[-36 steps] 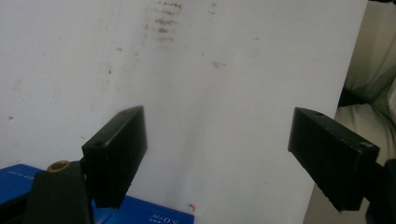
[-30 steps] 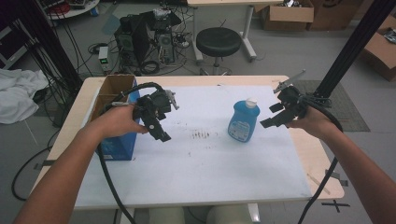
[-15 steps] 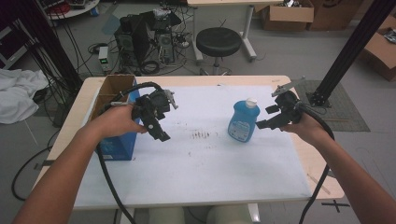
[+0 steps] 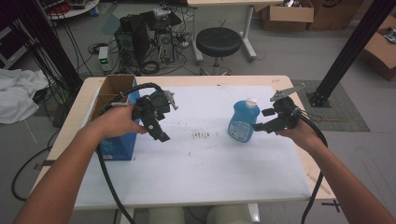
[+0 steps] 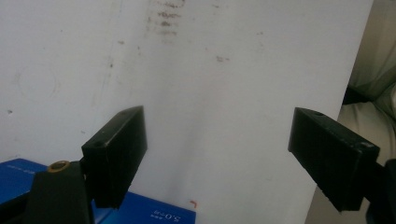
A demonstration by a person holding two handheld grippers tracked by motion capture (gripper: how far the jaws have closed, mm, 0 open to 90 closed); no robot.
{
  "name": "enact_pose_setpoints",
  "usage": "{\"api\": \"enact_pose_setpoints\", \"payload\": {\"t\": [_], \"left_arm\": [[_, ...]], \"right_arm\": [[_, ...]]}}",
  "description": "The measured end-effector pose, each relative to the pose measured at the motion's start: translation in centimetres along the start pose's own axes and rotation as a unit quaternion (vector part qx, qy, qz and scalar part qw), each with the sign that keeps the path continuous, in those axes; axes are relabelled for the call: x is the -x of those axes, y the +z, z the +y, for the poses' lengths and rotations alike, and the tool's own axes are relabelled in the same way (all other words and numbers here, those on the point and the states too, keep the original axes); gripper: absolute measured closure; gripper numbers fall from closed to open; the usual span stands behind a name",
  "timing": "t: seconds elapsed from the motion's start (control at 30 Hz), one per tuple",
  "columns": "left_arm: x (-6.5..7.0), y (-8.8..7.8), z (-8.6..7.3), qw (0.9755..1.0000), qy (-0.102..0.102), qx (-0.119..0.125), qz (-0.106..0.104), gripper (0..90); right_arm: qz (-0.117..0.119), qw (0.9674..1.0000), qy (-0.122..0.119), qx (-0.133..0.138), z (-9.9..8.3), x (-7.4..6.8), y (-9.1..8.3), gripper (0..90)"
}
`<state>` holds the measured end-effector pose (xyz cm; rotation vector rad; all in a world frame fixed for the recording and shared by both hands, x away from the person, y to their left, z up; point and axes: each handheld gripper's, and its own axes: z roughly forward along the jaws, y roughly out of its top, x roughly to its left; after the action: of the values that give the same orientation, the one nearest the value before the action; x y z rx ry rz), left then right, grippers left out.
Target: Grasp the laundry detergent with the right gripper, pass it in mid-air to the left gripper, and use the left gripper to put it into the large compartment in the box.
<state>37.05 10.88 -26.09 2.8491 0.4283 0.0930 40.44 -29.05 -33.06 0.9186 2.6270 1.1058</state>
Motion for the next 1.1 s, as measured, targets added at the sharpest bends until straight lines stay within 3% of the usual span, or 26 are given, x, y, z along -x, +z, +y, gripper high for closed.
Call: {"api": "enact_pose_setpoints", "payload": {"t": [0.2,0.57,1.1], "left_arm": [[0.0,0.0,-0.1,1.0,-0.002,0.0,0.0,20.1],[-0.1,0.2,0.0,1.0,-0.002,-0.003,-0.001,20.0],[-0.3,0.4,0.1,1.0,-0.001,-0.004,-0.002,20.1]], "right_arm": [[0.002,1.0,0.001,0.008,-0.6,0.0,0.7,16.0],[-0.007,0.9989,-0.004,0.047,-1.7,-0.1,1.7,15.8],[-0.012,0.9963,-0.011,0.084,-2.0,0.0,3.7,15.7]]}}
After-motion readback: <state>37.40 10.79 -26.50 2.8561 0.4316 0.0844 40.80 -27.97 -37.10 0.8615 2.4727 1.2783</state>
